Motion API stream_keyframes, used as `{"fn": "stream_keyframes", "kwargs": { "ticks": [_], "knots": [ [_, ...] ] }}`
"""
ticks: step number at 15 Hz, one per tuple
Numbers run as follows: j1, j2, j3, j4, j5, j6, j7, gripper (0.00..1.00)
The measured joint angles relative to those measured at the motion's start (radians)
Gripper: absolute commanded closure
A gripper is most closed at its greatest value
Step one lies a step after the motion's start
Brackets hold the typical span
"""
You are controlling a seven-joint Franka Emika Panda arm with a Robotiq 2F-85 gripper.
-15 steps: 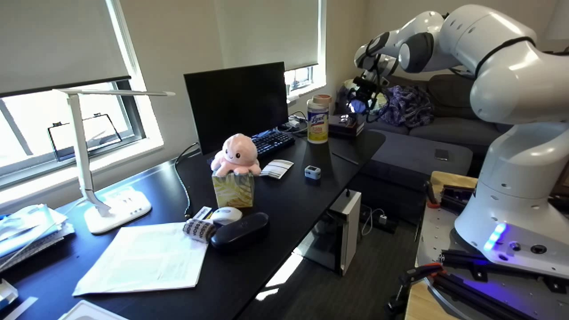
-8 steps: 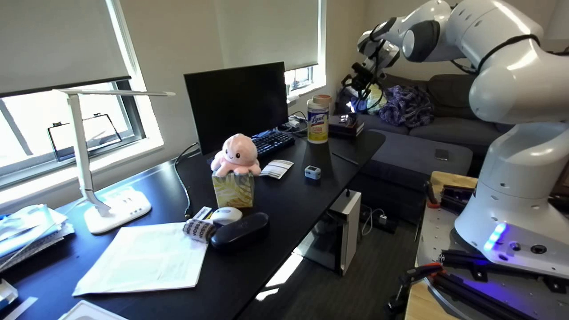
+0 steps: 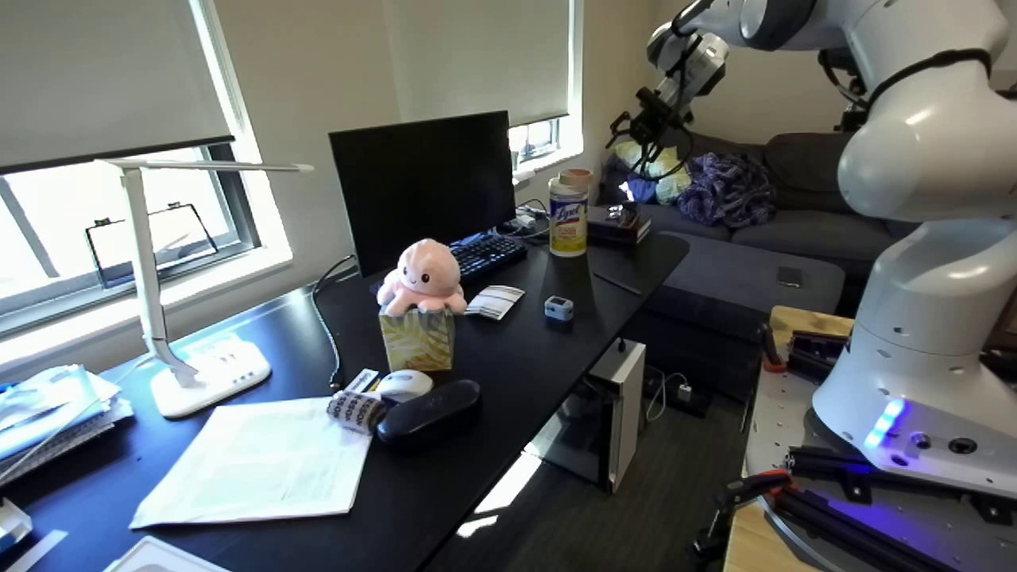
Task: Move the stapler to the books on the right
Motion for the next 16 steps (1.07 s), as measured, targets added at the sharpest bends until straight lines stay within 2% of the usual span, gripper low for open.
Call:
{"fn": "stream_keyframes", "kwargs": {
  "ticks": [5,11,16],
  "knots": [
    [0.065,-0.118,-0.027,-0.251,-0.048,0.065,-0.080,0.00],
    [0.224,-0.245,-0.098,-0.560,-0.086,0.201,-0.208,0.00],
    [0.328,-0.382,-0.098,-0.833,-0.086,0.213,-0.420,0.00]
  ]
}}
